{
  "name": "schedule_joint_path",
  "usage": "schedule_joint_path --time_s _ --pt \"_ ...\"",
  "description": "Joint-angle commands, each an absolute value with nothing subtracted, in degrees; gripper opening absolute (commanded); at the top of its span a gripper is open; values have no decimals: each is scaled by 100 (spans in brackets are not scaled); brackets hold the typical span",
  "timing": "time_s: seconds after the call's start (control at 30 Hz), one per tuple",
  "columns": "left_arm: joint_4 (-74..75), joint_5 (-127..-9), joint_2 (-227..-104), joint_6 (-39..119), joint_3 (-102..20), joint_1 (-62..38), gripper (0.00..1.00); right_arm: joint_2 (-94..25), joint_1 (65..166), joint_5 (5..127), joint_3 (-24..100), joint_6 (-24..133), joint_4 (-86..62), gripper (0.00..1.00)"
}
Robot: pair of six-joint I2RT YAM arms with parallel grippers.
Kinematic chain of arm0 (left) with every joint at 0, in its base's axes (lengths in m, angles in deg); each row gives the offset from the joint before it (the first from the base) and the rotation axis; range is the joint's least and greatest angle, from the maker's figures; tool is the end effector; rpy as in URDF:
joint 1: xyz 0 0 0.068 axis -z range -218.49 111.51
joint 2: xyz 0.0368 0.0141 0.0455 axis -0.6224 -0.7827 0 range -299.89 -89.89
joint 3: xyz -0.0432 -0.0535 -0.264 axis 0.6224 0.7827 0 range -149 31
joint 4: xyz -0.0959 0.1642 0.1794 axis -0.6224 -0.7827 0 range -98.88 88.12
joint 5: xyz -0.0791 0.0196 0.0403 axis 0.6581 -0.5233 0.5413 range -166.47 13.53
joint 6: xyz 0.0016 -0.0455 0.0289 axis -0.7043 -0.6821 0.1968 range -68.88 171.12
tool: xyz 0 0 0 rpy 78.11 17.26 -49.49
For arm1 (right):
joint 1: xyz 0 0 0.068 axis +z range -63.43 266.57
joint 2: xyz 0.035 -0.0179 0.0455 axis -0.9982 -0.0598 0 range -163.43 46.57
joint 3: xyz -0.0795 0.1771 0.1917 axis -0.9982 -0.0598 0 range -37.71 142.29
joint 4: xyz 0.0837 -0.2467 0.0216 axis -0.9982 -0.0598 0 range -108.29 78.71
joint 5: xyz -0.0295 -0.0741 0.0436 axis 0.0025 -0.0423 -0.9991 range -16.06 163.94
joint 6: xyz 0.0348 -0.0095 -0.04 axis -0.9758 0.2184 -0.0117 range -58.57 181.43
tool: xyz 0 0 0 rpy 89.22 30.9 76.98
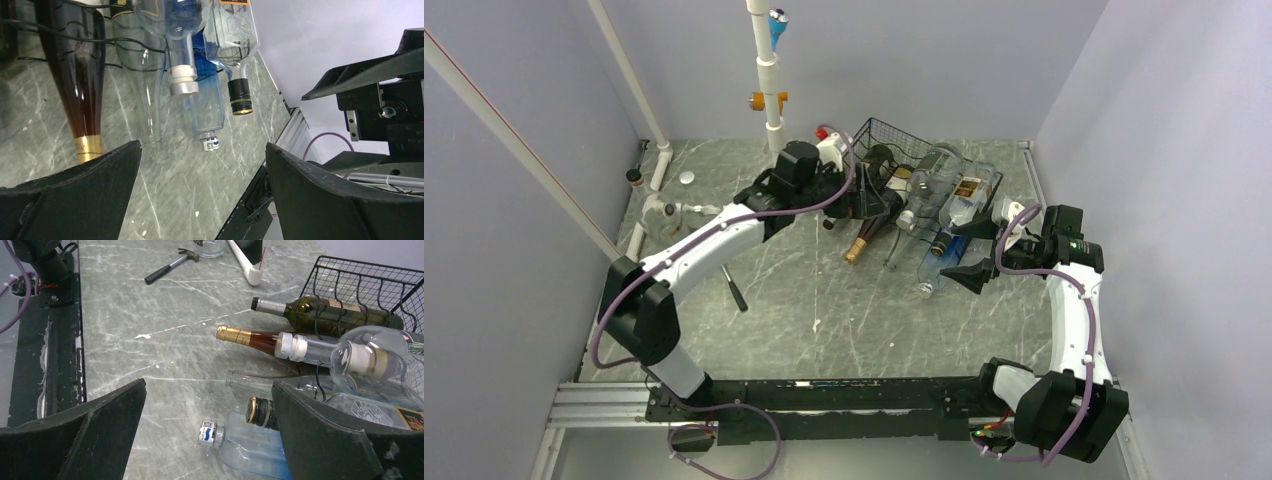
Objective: Take the wine bottle off the wine rack
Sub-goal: Pick up the wine bottle from the wine rack.
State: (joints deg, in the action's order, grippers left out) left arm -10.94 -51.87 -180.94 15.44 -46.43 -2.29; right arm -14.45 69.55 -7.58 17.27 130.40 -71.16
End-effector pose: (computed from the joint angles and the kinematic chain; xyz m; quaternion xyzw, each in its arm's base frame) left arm 0.2941 -0.2335 0.3371 0.1217 0.8127 -0.4614 0.3344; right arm 0.1770 -0.0174 0.3060 -0.4469 0.6063 0.3593 0.5511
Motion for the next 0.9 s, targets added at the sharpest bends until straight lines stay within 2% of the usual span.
schedule_joint_path --time_s 0.0,0.87 --pt "-1127 -5554 -18436 1771 -5184 -9 100 -1382 6917 -983 1757 13100 -6921 100" --pt "-452 -5979 -20334 1256 -6663 213 99 -1418 6922 -912 1762 13046 -6859 100"
